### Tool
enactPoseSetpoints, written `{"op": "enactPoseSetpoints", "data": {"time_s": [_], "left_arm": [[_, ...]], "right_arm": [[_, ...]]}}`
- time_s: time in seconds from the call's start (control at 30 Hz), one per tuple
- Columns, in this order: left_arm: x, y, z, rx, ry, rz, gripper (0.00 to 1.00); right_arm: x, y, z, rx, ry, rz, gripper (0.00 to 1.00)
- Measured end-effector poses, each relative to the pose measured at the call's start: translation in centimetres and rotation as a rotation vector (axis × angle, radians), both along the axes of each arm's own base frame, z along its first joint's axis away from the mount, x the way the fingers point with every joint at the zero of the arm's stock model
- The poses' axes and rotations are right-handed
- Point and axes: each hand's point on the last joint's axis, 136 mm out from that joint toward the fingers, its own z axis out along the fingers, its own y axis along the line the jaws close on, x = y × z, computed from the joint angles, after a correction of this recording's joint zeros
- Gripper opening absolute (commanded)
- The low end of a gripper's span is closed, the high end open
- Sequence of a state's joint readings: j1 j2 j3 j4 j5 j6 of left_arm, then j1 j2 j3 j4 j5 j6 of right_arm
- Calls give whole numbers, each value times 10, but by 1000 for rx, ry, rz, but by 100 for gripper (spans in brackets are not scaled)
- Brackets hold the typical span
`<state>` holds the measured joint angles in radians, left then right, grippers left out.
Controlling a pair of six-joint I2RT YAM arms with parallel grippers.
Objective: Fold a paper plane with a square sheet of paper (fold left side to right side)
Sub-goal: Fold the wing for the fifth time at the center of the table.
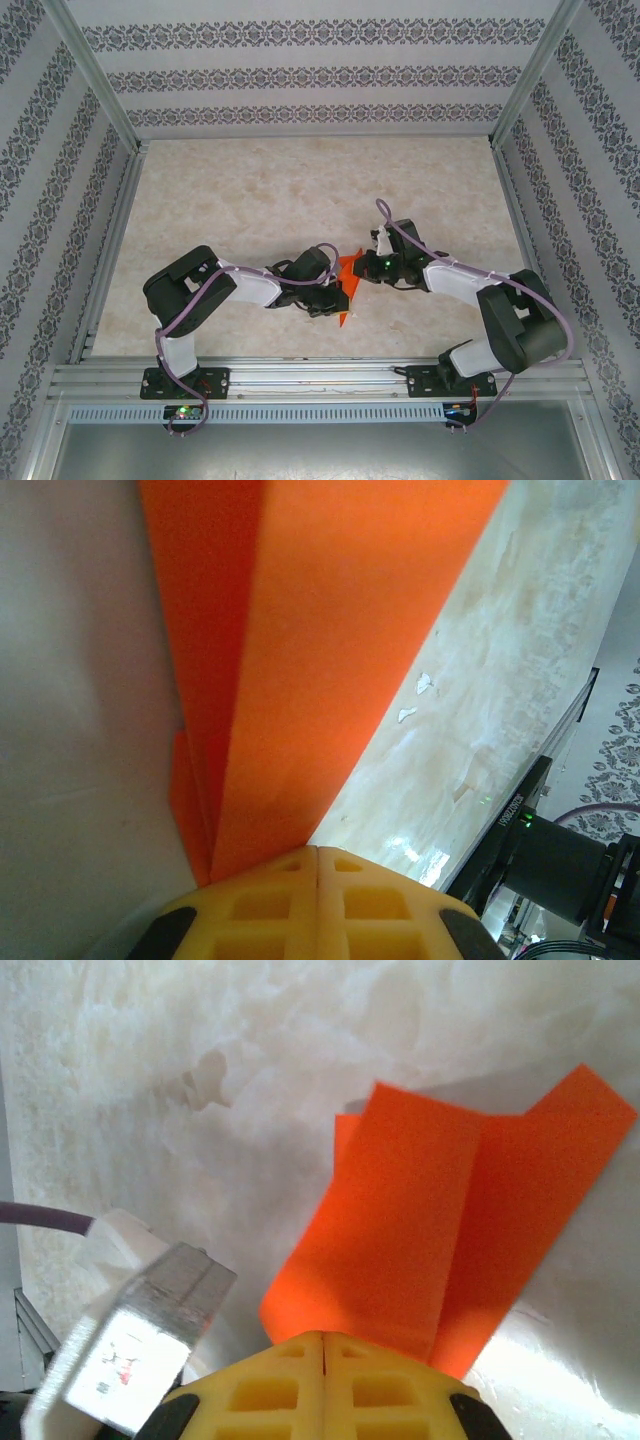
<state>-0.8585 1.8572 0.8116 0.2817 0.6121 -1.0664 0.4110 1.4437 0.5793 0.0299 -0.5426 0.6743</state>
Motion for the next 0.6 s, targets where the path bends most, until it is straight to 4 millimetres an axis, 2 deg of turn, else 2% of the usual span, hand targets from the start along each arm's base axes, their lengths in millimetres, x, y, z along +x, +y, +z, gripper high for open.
{"op": "enactPoseSetpoints", "data": {"time_s": [0.13,0.6], "left_arm": [[0,0,0,2,-1,0,0],[0,0,-1,10,-7,-2,0]], "right_arm": [[-12,6,-8,-5,13,32,0],[-10,9,-31,-23,45,46,0]]}}
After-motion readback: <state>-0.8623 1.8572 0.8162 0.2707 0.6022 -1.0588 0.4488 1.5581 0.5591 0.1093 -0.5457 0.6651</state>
